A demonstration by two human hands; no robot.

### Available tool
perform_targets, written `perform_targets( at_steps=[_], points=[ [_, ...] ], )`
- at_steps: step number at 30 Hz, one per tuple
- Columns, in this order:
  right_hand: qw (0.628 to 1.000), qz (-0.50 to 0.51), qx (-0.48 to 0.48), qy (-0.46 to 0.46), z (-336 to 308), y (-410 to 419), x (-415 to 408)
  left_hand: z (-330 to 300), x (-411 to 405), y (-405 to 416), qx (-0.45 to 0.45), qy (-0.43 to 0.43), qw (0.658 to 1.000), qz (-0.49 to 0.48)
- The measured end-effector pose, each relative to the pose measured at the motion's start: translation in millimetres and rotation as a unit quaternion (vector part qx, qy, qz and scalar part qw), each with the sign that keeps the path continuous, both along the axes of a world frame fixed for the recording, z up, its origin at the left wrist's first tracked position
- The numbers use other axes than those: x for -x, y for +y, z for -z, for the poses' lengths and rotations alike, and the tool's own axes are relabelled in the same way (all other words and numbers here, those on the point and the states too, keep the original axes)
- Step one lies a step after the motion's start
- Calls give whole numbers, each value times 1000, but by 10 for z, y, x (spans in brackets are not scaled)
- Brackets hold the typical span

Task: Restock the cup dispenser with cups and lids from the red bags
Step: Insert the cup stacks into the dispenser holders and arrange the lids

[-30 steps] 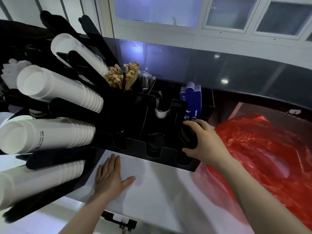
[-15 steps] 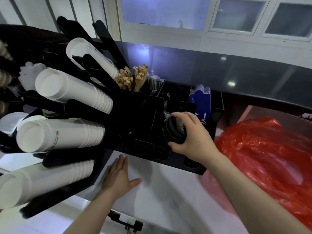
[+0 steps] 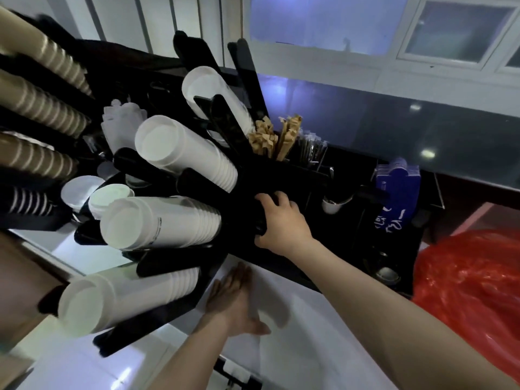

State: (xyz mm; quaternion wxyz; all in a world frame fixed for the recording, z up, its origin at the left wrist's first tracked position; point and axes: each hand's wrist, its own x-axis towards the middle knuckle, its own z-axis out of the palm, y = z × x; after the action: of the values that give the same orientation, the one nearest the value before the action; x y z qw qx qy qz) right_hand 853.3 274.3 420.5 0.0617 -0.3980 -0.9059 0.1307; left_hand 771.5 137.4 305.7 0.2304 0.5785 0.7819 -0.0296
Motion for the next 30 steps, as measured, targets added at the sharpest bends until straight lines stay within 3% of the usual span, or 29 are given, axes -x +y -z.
perform_targets(
  at_steps=[11, 22, 30],
  points=[
    [990, -11, 29, -138, 226, -13, 353, 56, 37, -29, -17, -21, 1000, 8],
    [963, -43, -84, -252, 355, -349, 106, 121, 52, -16, -32, -23, 999, 17],
    [942, -25, 21, -335, 117, -302, 222, 70, 54, -40, -27, -34, 999, 24]
  ],
)
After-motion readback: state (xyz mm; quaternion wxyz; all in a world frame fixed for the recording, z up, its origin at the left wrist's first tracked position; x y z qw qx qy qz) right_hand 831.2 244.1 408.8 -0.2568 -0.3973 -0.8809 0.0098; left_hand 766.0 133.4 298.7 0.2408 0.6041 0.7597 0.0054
